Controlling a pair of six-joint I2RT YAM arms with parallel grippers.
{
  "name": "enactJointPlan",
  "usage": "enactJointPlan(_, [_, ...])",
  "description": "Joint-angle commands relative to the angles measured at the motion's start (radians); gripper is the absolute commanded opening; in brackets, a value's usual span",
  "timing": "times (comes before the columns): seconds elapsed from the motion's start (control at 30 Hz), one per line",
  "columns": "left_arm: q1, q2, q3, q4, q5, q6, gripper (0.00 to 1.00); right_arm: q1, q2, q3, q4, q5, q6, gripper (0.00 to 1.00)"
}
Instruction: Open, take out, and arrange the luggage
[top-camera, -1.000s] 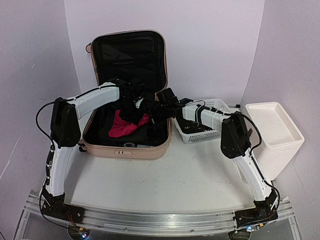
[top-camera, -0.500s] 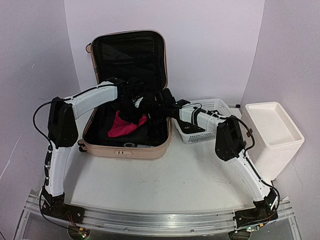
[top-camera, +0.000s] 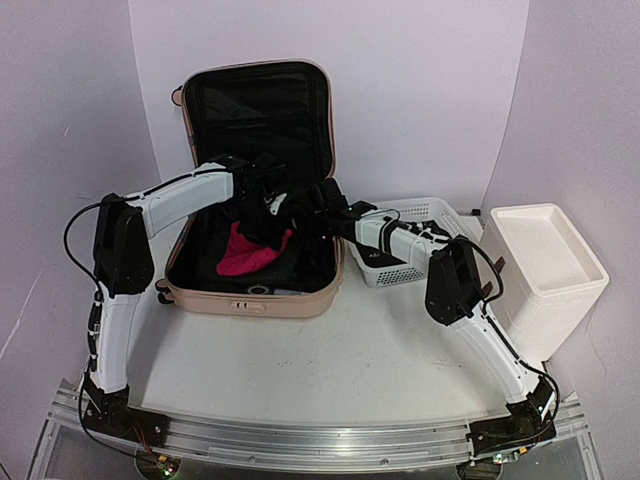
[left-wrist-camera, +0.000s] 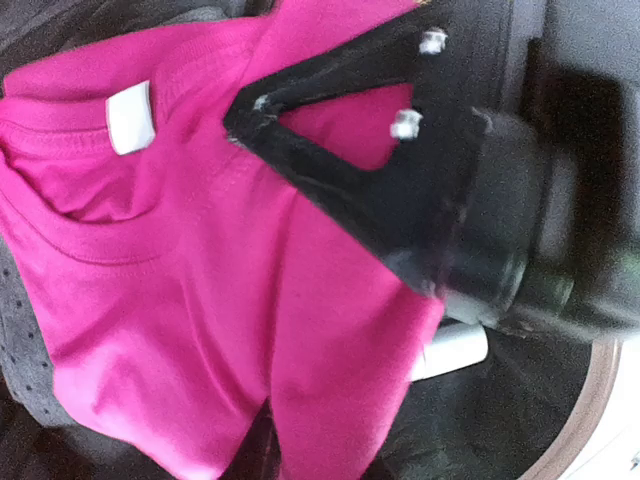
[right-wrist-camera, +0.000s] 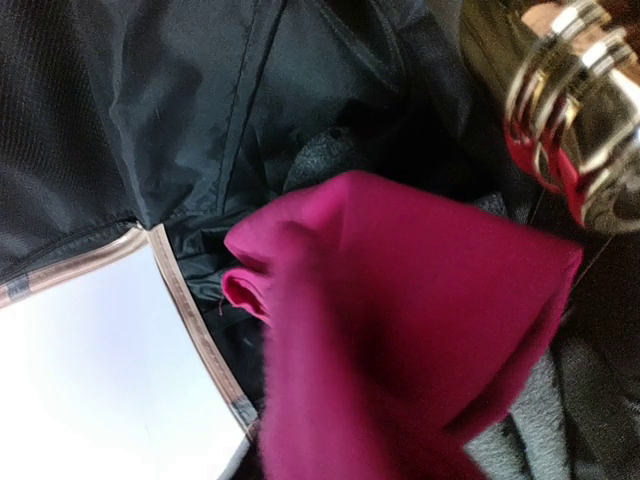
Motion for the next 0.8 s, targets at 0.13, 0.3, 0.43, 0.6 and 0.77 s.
enactJointPlan(0.13, [0.004, -0.271, -0.139, 0.002, 0.064, 0.009, 0.62, 0.01, 0.019, 0.016, 0.045, -0.042, -0.107, 0.0])
enactJointPlan(0.3, [0.04, -0.494, -0.245, 0.007, 0.044, -0.035, 0.7, 0.012, -0.042, -0.01, 0.055, -0.069, -0.264, 0.0])
enactJointPlan(0.43, [0.076, -0.604, -0.295, 0.009, 0.008, -0.051, 0.7, 0.013, -0.125, -0.084, 0.042, -0.126, -0.394, 0.0])
enactJointPlan(0.6, [0.115, -0.612, -0.303, 0.032, 0.0, -0.034, 0.7, 0.016, -0.181, -0.087, -0.029, -0.166, -0.521, 0.0])
enactJointPlan(0.77, [0.133, -0.578, -0.295, 0.051, 0.038, -0.017, 0.7, 0.016, -0.214, -0.075, -0.075, -0.174, -0.592, 0.0])
